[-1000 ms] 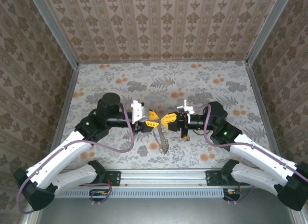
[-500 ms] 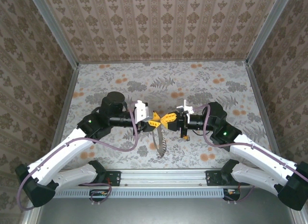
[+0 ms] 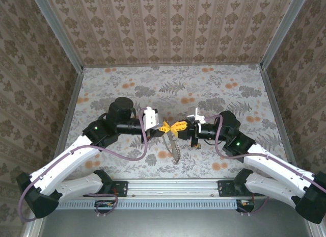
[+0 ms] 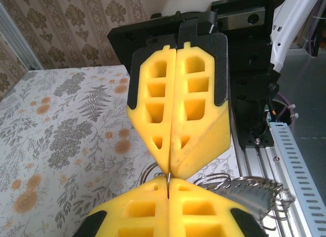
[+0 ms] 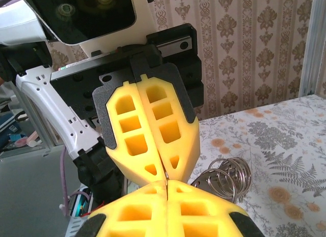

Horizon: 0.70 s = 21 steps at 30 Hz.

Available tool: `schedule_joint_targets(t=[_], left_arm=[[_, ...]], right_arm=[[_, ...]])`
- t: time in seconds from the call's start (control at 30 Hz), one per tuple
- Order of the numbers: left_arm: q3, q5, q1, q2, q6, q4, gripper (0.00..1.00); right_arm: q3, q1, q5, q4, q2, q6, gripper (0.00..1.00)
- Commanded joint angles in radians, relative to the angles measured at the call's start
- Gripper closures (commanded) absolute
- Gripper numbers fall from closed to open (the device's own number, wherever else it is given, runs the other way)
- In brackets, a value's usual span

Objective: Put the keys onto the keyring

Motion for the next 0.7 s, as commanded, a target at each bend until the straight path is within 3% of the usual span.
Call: schedule_joint_targets(t=[0.0, 0.1, 0.4, 0.53, 0.67], left_arm=[[-0.01, -0.012, -0.007, -0.007, 0.012, -0.009, 1.0], [-0.013, -0.063, -0.003, -0.003, 0.014, -0.015, 1.0], [-0.028, -0.072, 0.013, -0.003, 0.015, -0.013, 1.0], [-0.046, -0.068, 0.013, -0.028, 0.019, -0.012, 1.0], [-0.059, -0.075, 0.008, -0.048, 0.022, -0.009, 1.0]], right_arm=[[-0.02, 0.015, 0.048, 0.073, -0.04, -0.039, 0.91], [-0.033, 0.015, 0.077, 0.051, -0.054, -0.039, 0.74], [-0.071, 0.007, 0.241, -0.11, -0.161, 0.01, 0.49], [-0.1, -0.035, 0.365, -0.206, -0.236, 0.11, 0.3], [-0.086, -0.066, 0.445, -0.381, -0.253, 0.158, 0.26]])
